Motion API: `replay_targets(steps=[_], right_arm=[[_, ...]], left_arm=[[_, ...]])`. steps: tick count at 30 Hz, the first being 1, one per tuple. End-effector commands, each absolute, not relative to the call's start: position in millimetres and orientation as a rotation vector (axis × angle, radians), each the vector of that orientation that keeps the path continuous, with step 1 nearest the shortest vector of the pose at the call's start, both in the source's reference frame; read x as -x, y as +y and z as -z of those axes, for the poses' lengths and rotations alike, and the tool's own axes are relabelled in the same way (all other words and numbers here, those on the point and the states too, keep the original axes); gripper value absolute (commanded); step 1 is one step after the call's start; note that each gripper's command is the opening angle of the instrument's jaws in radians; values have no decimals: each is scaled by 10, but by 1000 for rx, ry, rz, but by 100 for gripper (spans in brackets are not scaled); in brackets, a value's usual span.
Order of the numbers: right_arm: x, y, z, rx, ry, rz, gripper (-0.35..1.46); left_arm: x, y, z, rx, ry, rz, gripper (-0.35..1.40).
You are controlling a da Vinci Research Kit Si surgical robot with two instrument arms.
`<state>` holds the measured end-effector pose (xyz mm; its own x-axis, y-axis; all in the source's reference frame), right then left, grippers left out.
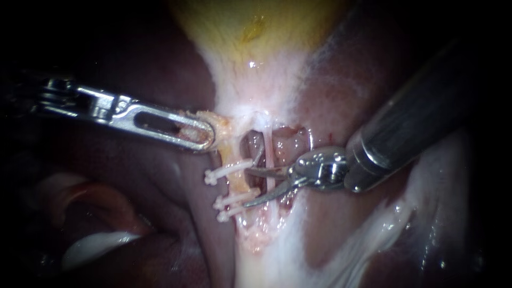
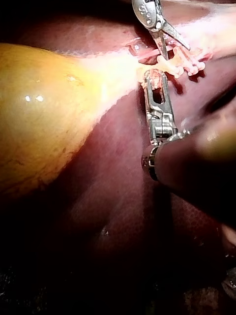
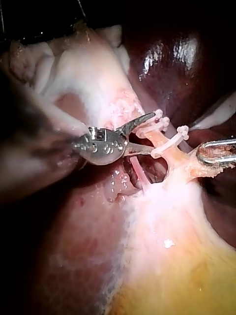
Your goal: Go to the cutting position left tube
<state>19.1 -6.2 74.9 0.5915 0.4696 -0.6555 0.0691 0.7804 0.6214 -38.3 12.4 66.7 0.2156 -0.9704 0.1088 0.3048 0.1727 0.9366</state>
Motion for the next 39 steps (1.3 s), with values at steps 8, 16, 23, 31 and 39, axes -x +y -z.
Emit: replay_targets(steps=[8, 16, 23, 31, 39], right_arm=[[-204, -70, -756, -712, 953, -251, 89], [-220, -75, -764, -746, 980, -249, 88], [-228, -74, -769, -752, 1000, -270, 88], [-239, -71, -775, -761, 1027, -303, 88], [-251, -74, -780, -774, 1038, -306, 88]], left_arm=[[385, 124, -668, -954, -895, 1103, -20], [387, 124, -669, -953, -895, 1103, -20], [388, 125, -669, -955, -894, 1102, -20], [389, 125, -670, -955, -894, 1102, -20], [389, 127, -673, -956, -894, 1101, -20]])
